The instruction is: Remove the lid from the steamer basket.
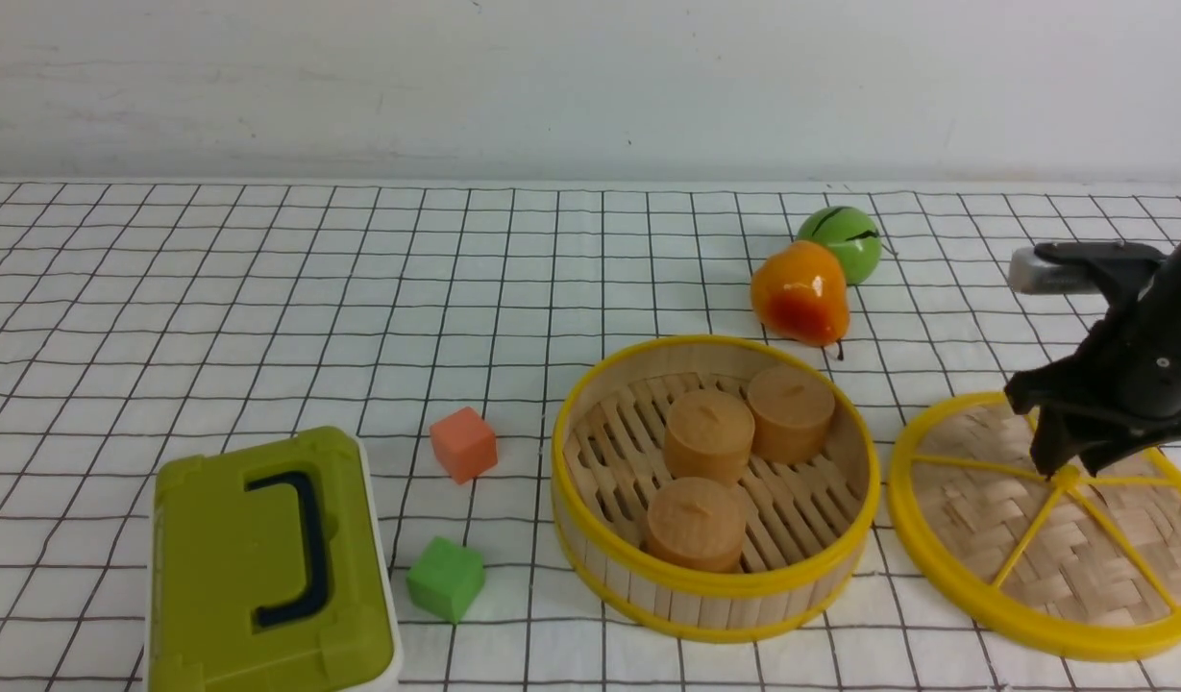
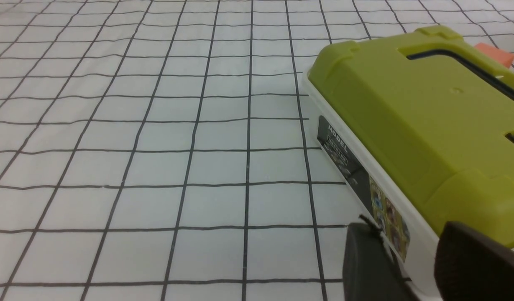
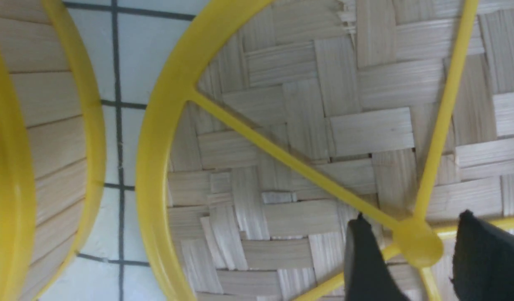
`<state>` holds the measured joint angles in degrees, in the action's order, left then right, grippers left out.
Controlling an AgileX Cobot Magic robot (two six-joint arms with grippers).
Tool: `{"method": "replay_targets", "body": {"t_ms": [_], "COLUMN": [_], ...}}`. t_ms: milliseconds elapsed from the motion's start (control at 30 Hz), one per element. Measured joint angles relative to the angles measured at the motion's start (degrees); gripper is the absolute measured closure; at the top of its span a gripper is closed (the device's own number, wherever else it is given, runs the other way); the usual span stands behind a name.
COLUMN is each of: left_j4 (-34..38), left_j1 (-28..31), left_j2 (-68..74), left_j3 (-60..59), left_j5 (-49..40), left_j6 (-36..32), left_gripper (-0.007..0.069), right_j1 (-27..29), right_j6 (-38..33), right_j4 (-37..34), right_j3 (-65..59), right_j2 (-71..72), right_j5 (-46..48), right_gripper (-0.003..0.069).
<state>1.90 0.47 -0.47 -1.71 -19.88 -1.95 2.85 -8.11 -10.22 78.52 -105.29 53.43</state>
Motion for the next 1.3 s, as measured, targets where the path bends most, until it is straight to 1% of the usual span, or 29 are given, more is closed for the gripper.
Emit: {"method": "replay_targets", "body": {"t_ms": [67, 167, 233, 300, 367, 400, 433, 533, 567, 600, 733, 833, 967, 1200, 1300], "left_j4": [0.0, 0.0, 0.0, 0.0, 0.0, 0.0, 0.0, 0.0, 0.0, 0.0, 0.0, 0.0, 0.0, 0.0, 0.0], "left_j1": [0.0, 0.0, 0.0, 0.0, 0.0, 0.0, 0.0, 0.0, 0.0, 0.0, 0.0, 0.0, 0.0, 0.0, 0.0], "left_j2": [0.0, 0.0, 0.0, 0.0, 0.0, 0.0, 0.0, 0.0, 0.0, 0.0, 0.0, 0.0, 0.0, 0.0, 0.0], "left_j3": [0.0, 0.0, 0.0, 0.0, 0.0, 0.0, 0.0, 0.0, 0.0, 0.0, 0.0, 0.0, 0.0, 0.0, 0.0], "left_j5": [0.0, 0.0, 0.0, 0.0, 0.0, 0.0, 0.0, 0.0, 0.0, 0.0, 0.0, 0.0, 0.0, 0.0, 0.0], "left_j6": [0.0, 0.0, 0.0, 0.0, 0.0, 0.0, 0.0, 0.0, 0.0, 0.0, 0.0, 0.0, 0.0, 0.0, 0.0], "left_gripper": [0.0386, 0.0386, 0.0386, 0.0386, 0.0386, 0.0386, 0.0384, 0.0384, 0.0384, 0.0384, 0.0384, 0.0384, 0.0384, 0.0384, 0.0384], "right_j1": [0.0, 0.0, 0.0, 0.0, 0.0, 0.0, 0.0, 0.0, 0.0, 0.0, 0.0, 0.0, 0.0, 0.0, -1.1], "right_j6": [-0.1, -0.8, -2.3, -2.7, -2.9, -2.9, -2.9, -3.0, -3.0, -3.0, -3.0, -3.0, -3.0, -2.9, -2.9], "right_j4": [-1.9, -3.5, -4.9, -5.2, -5.5, -5.5, -5.7, -5.8, -5.8, -6.0, -6.1, -6.1, -6.1, -6.2, -4.4], "right_j3": [-0.1, -0.1, -0.1, -0.7, -3.0, -3.0, -4.9, -10.2, -11.0, -14.1, -19.9, -23.3, -24.9, -25.9, -25.9], "right_j2": [4.2, 9.5, 17.5, 22.6, 30.0, 30.7, 35.5, 45.2, 46.6, 51.9, 62.6, 68.0, 70.6, 72.2, 72.2], "right_j5": [0.2, 0.8, 1.5, 1.6, 1.6, 1.6, 1.6, 1.1, 1.0, -0.1, -3.1, -6.5, -8.0, -5.8, -5.5], "right_gripper": [0.0339, 0.0356, 0.0421, 0.0471, 0.0552, 0.0552, 0.0603, 0.0672, 0.0676, 0.0681, 0.0681, 0.0681, 0.068, 0.0676, 0.0673]}}
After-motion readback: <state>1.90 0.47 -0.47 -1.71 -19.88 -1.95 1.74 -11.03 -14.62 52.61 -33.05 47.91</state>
